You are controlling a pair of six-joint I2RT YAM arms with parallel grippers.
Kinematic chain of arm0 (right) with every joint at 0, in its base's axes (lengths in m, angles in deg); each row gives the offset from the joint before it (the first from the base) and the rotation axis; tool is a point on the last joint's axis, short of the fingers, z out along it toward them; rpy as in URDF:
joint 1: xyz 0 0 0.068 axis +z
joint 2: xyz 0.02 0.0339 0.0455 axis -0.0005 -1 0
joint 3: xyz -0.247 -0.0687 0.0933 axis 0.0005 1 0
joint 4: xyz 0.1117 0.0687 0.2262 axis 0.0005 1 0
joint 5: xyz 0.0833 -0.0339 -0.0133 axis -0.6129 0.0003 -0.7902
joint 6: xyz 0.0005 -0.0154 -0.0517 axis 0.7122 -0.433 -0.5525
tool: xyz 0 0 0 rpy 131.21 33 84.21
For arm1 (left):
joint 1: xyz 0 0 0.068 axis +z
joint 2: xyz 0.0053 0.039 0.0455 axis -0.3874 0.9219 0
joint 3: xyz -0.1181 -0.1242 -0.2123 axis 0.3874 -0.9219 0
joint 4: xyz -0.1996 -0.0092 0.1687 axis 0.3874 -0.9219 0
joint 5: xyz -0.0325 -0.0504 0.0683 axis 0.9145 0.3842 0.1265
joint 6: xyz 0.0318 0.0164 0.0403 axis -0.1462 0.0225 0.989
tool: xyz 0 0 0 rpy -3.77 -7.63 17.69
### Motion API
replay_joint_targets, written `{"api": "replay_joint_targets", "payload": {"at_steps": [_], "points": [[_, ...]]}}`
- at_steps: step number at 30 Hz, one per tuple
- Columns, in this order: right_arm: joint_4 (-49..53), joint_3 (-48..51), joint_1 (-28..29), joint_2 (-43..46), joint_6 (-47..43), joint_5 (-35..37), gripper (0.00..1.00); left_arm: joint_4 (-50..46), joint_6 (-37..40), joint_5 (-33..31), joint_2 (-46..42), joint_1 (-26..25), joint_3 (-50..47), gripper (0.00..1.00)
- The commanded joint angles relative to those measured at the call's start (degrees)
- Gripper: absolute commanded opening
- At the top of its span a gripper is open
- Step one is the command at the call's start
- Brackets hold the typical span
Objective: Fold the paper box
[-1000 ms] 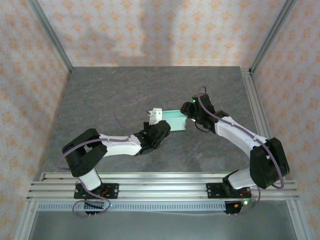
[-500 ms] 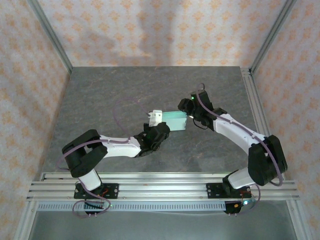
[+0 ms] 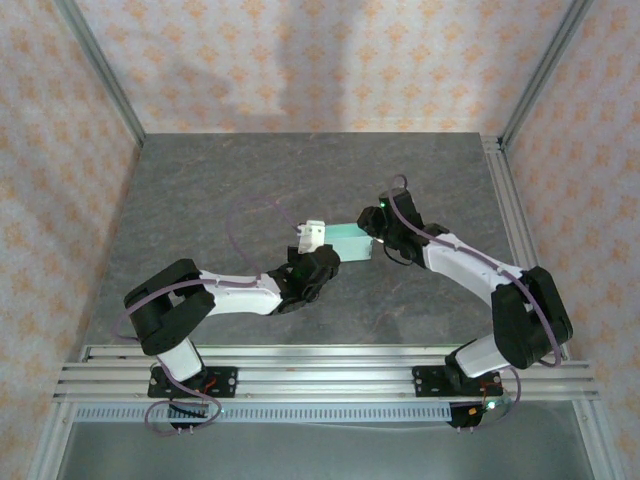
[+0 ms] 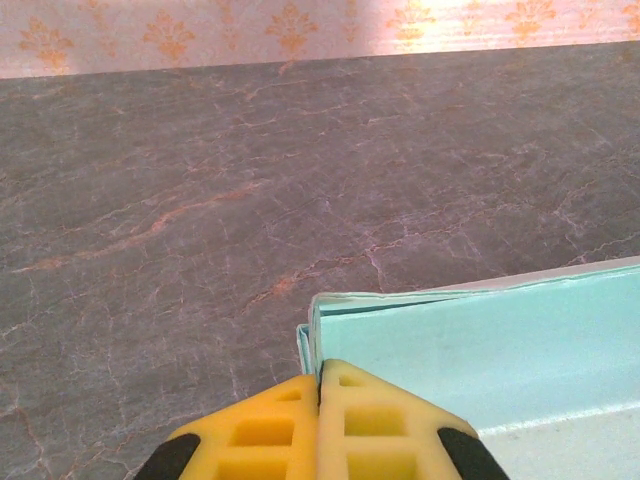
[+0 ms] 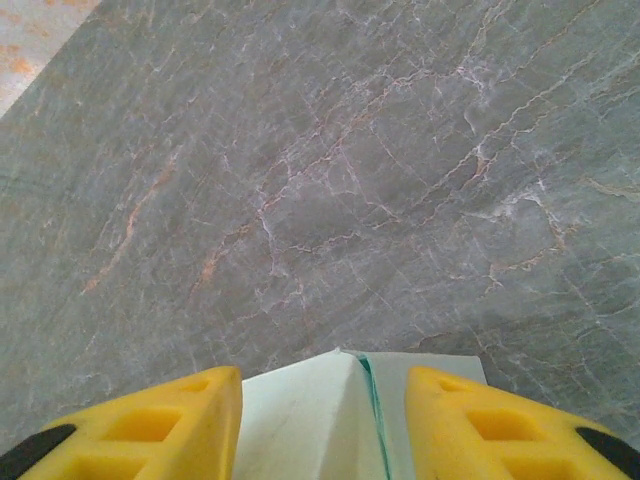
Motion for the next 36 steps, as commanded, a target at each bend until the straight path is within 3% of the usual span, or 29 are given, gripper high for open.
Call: {"api": "replay_joint_targets", "payload": {"at_steps": [1, 8, 23, 34, 35, 36], "points": [[0.5, 2.4, 0.3, 0.3, 0.8, 0.9, 0.45, -4.3, 0.0, -1.6, -0.3, -0.8, -0.3, 0.00], [0.2, 3.0, 0.3, 0.0, 1.0, 1.2, 0.44, -6.1, -0.9, -0.2, -1.9, -1.0, -0.6, 0.12], [-1.6, 4.0, 0.3, -1.4, 2.0, 2.1, 0.44, -9.8, -1.9, 5.7, -7.6, -1.4, -2.4, 0.24], [-1.0, 3.2, 0.3, -2.0, 1.8, 1.8, 0.45, -14.6, -5.5, 16.0, -17.7, -1.4, -7.2, 0.66], [-1.0, 3.2, 0.3, -2.0, 1.7, 1.9, 0.45, -15.3, -5.5, 17.2, -19.5, -1.4, -7.4, 0.86], [-1.0, 3.1, 0.3, -2.0, 1.6, 1.9, 0.45, -15.5, -5.4, 18.1, -21.3, -1.5, -7.5, 0.96]]}}
